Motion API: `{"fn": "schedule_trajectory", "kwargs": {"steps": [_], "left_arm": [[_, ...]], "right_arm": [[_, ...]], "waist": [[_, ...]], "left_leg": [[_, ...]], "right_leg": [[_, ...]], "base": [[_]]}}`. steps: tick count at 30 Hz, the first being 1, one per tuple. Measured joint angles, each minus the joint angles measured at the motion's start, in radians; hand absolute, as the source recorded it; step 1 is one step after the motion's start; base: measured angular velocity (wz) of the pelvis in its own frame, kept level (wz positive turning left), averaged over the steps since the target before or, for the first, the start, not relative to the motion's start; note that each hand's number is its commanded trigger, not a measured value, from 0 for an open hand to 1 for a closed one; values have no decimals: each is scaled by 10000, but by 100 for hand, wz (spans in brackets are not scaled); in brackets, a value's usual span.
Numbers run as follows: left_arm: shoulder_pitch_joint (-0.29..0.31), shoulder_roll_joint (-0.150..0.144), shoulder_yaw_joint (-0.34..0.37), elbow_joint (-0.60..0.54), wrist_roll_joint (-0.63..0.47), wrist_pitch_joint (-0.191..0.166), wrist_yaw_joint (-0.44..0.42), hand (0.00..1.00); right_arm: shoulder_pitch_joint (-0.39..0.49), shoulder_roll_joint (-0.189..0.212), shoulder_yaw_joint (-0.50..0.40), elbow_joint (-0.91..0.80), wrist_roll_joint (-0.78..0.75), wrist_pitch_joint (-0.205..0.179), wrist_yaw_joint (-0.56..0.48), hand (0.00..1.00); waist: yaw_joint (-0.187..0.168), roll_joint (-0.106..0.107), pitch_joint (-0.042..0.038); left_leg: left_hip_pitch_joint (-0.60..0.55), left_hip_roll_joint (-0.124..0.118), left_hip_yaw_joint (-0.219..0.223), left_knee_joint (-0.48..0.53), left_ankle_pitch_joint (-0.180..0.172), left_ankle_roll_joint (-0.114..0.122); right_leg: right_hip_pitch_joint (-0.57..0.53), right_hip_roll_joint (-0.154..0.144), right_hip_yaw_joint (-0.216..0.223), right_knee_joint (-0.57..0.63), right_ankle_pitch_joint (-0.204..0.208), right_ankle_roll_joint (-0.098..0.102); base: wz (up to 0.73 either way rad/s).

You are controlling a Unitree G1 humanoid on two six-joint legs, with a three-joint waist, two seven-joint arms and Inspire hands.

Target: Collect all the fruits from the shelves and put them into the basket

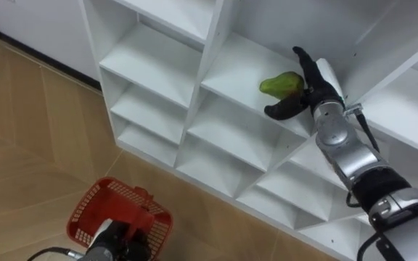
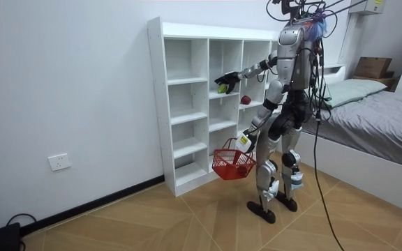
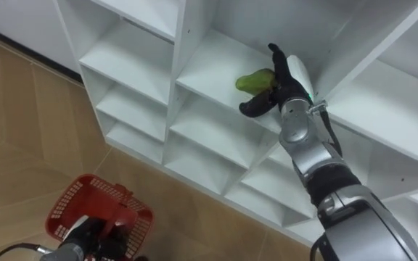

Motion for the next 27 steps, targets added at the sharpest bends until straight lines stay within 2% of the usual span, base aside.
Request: {"fn": "schedule_trajectory", "kwargs": {"steps": [9, 12, 14, 16, 18, 27], "left_arm": [[0, -31, -165, -66, 2, -9, -67, 100], [2, -49, -168, -85, -3, -22, -75, 100], [1, -96, -169, -88, -14, -50, -57, 100], [0, -122, -169, -88, -14, -59, -56, 100], [-10, -134, -167, -88, -3, -59, -62, 100], [-16, -125, -164, -88, 7, -73, -75, 100]], "right_arm": [[-44, -85, -10, 63, 225, -200, 1, 0], [-111, -88, -20, 254, 308, -379, 1, 0], [-112, -88, -27, 252, 355, -509, 0, 0], [-112, -88, -39, 249, 345, -569, 0, 0], [-112, -90, -118, 250, 339, -569, 11, 0], [-198, -109, -219, 318, 332, -623, 759, 0]], "waist": [[6, 9, 6], [16, 46, 31], [17, 122, 88], [9, 148, 105], [0, 159, 112], [0, 151, 102]], "left_leg": [[-145, -5, -80, -11, 75, -2], [-144, -1, -78, -14, 85, -6], [-147, 2, -87, -16, 84, -7], [-155, 2, -112, -45, 82, -8], [-183, -12, -228, -46, 86, -19], [-150, -29, -235, -287, 232, -81]], "right_leg": [[-141, -6, -65, 23, 10, -12], [-145, -5, -70, 19, 15, -17], [-147, -8, -71, 20, 15, -17], [-165, -11, -68, 21, 17, -19], [-173, -3, -108, 17, 18, -20], [-328, -4, -89, 132, 31, -42]], "base": [[1], [0], [0], [0], [5], [0]]}}
